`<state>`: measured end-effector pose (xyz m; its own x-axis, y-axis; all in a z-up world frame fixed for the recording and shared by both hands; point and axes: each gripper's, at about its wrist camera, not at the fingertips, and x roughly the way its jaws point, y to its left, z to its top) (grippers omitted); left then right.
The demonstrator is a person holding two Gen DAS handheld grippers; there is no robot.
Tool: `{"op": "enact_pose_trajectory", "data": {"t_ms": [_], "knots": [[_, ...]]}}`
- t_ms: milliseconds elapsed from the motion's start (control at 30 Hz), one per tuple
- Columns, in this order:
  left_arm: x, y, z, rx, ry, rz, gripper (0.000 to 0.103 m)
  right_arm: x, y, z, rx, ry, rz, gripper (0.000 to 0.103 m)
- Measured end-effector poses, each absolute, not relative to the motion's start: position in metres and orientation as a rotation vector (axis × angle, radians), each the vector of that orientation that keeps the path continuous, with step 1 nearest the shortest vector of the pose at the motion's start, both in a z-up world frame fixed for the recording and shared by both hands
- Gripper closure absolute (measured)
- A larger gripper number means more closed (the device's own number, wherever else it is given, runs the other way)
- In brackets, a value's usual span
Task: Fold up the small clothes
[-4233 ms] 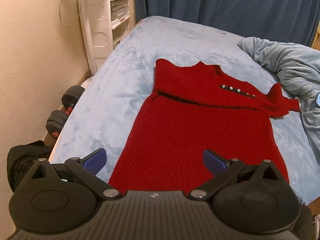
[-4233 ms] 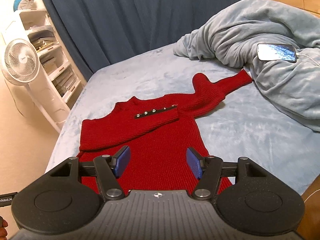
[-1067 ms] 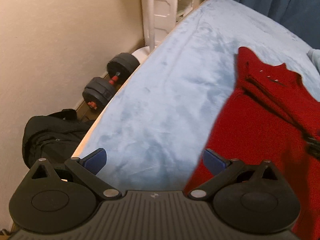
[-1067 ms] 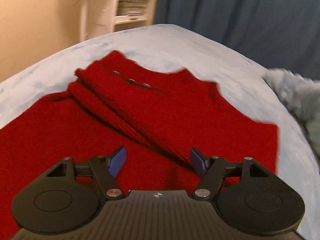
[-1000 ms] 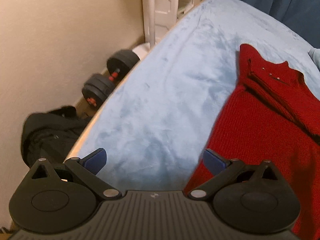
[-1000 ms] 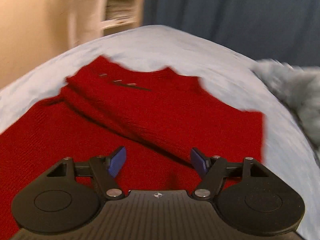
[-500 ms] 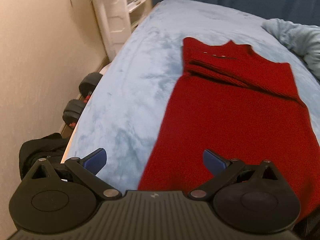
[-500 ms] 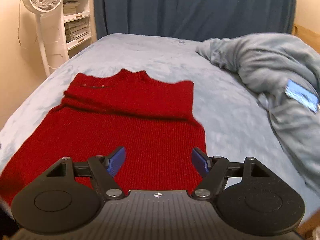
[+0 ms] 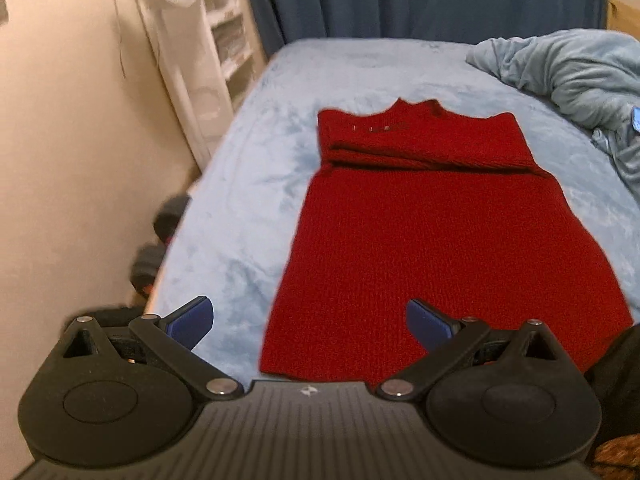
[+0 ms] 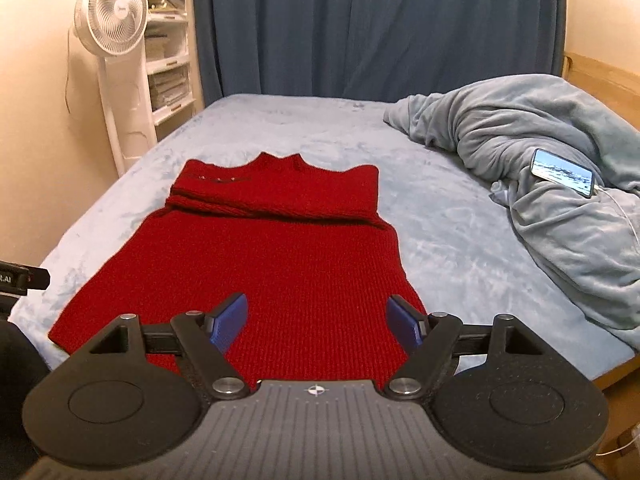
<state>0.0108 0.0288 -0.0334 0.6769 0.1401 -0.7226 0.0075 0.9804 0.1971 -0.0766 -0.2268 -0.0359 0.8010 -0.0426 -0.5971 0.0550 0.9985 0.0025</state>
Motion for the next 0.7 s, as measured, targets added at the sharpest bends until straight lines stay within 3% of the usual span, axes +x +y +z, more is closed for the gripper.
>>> {"op": "enact_pose_trajectory", "data": {"t_ms": [700], "knots": [[-0.001,0.033,-0.031,0.152,0.811,0.068,0.000,-0.085,-0.226,-0.039,0.043,0.643,-0.025,0.024]]}}
